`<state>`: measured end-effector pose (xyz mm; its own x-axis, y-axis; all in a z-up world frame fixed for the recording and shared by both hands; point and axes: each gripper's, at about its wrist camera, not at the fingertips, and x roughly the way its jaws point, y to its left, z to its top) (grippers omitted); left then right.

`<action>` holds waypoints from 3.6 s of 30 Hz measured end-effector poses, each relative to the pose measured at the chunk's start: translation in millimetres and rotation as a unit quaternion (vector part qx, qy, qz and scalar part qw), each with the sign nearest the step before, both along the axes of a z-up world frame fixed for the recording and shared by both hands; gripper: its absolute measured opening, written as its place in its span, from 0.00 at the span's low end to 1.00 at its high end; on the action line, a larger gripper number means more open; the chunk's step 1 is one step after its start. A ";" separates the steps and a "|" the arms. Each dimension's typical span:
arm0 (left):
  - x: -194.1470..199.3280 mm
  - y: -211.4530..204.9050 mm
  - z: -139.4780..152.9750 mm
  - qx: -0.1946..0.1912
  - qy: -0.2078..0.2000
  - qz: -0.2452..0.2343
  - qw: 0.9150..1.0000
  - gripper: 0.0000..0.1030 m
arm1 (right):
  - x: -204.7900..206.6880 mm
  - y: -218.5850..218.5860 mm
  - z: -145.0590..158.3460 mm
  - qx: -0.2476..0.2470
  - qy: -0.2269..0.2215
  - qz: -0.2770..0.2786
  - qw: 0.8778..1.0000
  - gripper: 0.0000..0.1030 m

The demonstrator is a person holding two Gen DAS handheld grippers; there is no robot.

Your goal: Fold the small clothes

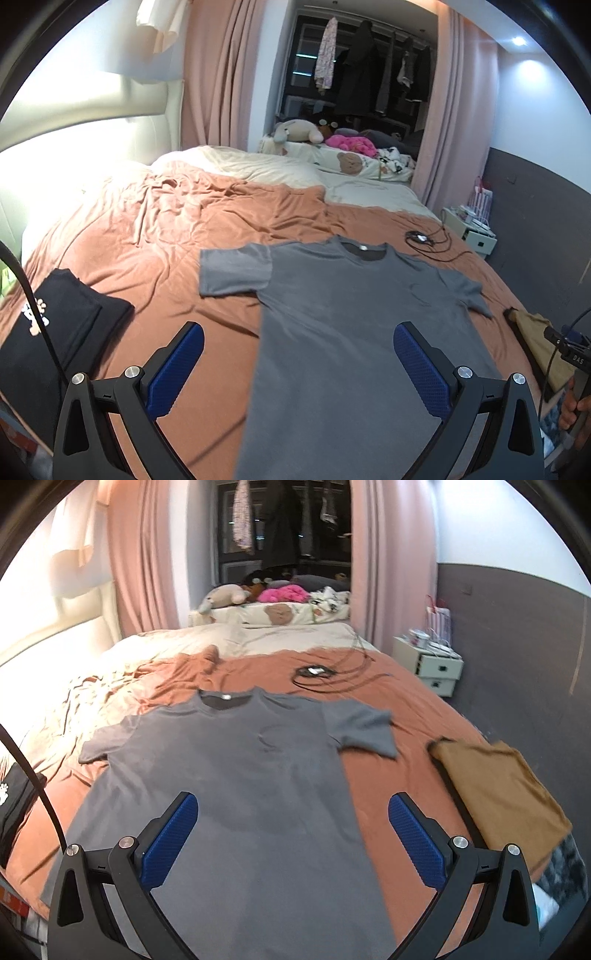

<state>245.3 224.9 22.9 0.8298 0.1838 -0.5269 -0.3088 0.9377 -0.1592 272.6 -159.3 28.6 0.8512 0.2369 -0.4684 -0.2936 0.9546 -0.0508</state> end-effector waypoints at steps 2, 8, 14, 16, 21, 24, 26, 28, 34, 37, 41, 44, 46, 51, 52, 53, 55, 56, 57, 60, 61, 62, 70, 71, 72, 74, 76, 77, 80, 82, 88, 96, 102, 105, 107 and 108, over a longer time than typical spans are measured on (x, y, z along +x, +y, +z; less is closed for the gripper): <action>10.8 11.0 0.1 0.005 0.006 0.003 1.000 1.00 | 10.9 12.9 1.0 0.000 -0.003 0.015 1.000 1.00; 46.5 50.0 -6.6 0.004 0.030 0.017 0.999 1.00 | 41.6 42.5 1.9 -0.007 0.001 0.060 0.998 1.00; 77.0 81.5 -19.8 -0.013 0.046 0.023 0.999 0.99 | 70.6 58.4 1.3 -0.017 -0.008 0.085 0.996 1.00; 88.9 89.5 -25.1 -0.016 0.048 0.021 0.998 0.98 | 78.9 64.9 -0.2 -0.020 -0.013 0.093 0.995 1.00; 120.9 113.5 -42.4 -0.029 0.069 0.025 0.997 0.86 | 104.8 94.9 -3.1 -0.017 -0.019 0.113 0.993 1.00; 141.3 139.0 -53.6 -0.051 0.081 0.038 0.995 0.79 | 125.4 108.1 -9.5 -0.006 -0.001 0.126 0.992 1.00; 154.9 156.2 -62.1 -0.066 0.087 0.046 0.993 0.78 | 142.8 118.9 -15.9 -0.002 0.012 0.135 0.991 1.00; 165.6 170.2 -71.1 -0.078 0.092 0.049 0.992 0.76 | 159.1 126.9 -19.3 0.000 0.024 0.145 0.989 1.00; 195.6 200.7 -102.8 -0.095 0.121 0.056 0.987 0.76 | 208.7 164.5 -31.1 -0.011 0.048 0.164 0.985 1.00; 210.3 213.2 -118.4 -0.100 0.132 0.060 0.984 0.74 | 224.7 179.9 -33.9 -0.023 0.052 0.171 0.984 1.00; 230.1 230.4 -140.4 -0.122 0.141 0.060 0.981 0.68 | 248.5 205.3 -46.1 -0.030 0.065 0.179 0.981 1.00; 243.7 245.0 -157.5 -0.136 0.151 0.071 0.977 0.65 | 271.3 218.9 -58.4 -0.025 0.085 0.171 0.981 1.00; 252.7 253.4 -169.0 -0.148 0.160 0.076 0.973 0.62 | 280.6 230.0 -65.5 -0.034 0.084 0.164 0.982 1.00; 270.0 269.1 -194.2 -0.150 0.187 0.103 0.965 0.58 | 297.2 252.5 -84.0 -0.039 0.102 0.174 0.979 1.00; 272.4 271.7 -200.1 -0.158 0.192 0.102 0.963 0.53 | 300.1 255.4 -87.2 -0.040 0.105 0.174 0.978 1.00; 274.3 273.2 -204.7 -0.163 0.199 0.103 0.961 0.50 | 304.0 257.7 -90.7 -0.042 0.107 0.173 0.978 1.00; 276.4 275.7 -212.3 -0.180 0.205 0.100 0.957 0.33 | 311.5 265.7 -97.7 -0.050 0.112 0.172 0.977 1.00; 277.3 276.4 -213.3 -0.188 0.205 0.097 0.956 0.29 | 313.7 265.9 -99.6 -0.052 0.114 0.174 0.977 1.00; 278.3 276.5 -211.7 -0.189 0.204 0.097 0.956 0.18 | 316.5 267.9 -102.0 -0.054 0.116 0.177 0.976 1.00; 278.4 273.2 -193.7 -0.182 0.186 0.084 0.962 0.13 | 324.3 269.8 -105.0 -0.049 0.124 0.186 0.973 1.00; 279.1 271.1 -186.0 -0.175 0.182 0.079 0.964 0.13 | 325.9 268.5 -104.5 -0.044 0.121 0.184 0.974 1.00; 279.8 268.7 -178.4 -0.170 0.177 0.073 0.967 0.13 | 326.3 265.2 -103.6 -0.039 0.118 0.183 0.975 1.00; 291.2 255.7 -142.7 -0.157 0.161 0.050 0.973 0.08 | 351.2 292.0 -122.9 0.005 0.183 0.224 0.957 0.50; 293.2 254.3 -140.0 -0.157 0.158 0.047 0.974 0.08 | 353.5 297.3 -127.4 0.009 0.193 0.228 0.954 0.42; 295.8 252.5 -137.3 -0.153 0.158 0.044 0.975 0.08 | 356.3 302.4 -131.8 0.014 0.204 0.232 0.951 0.39; 299.9 249.7 -132.8 -0.148 0.155 0.039 0.976 0.08 | 359.6 312.5 -139.5 0.022 0.221 0.238 0.945 0.28; 302.3 247.0 -127.4 -0.146 0.149 0.030 0.977 0.08 | 363.3 325.5 -150.0 0.038 0.247 0.242 0.938 0.21; 302.6 246.2 -125.4 -0.144 0.148 0.028 0.978 0.08 | 365.9 330.4 -153.7 0.047 0.259 0.245 0.933 0.18; 304.1 241.0 -120.6 -0.138 0.147 0.016 0.979 0.08 | 372.7 347.5 -163.3 0.069 0.287 0.257 0.920 0.13; 304.1 238.7 -118.1 -0.135 0.144 0.011 0.980 0.08 | 376.8 357.7 -170.5 0.084 0.307 0.263 0.911 0.10; 305.2 235.1 -115.5 -0.146 0.134 0.001 0.980 0.07 | 381.7 379.8 -190.3 0.116 0.359 0.272 0.885 0.06; 306.7 218.3 -108.9 -0.146 0.130 -0.025 0.980 0.06 | 394.8 408.7 -206.2 0.128 0.371 0.257 0.883 0.02; 310.6 201.5 -102.9 -0.155 0.130 -0.049 0.978 0.06 | 393.1 405.3 -189.8 0.096 0.363 0.255 0.891 0.07; 315.4 187.9 -101.6 -0.155 0.129 -0.068 0.977 0.06 | 390.3 390.1 -174.8 0.097 0.350 0.254 0.896 0.48; 320.4 179.4 -103.1 -0.158 0.131 -0.076 0.976 0.06 | 388.4 374.4 -164.5 0.093 0.329 0.248 0.907 0.59; 323.4 173.9 -104.5 -0.159 0.133 -0.081 0.975 0.06 | 389.1 368.1 -160.5 0.091 0.321 0.248 0.909 0.59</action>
<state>568.7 398.9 -81.7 0.6604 -0.1467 -0.7365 -0.2305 0.8938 -0.3847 661.7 208.8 -131.8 0.1829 0.6407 -0.7457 -0.6030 0.6722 0.4296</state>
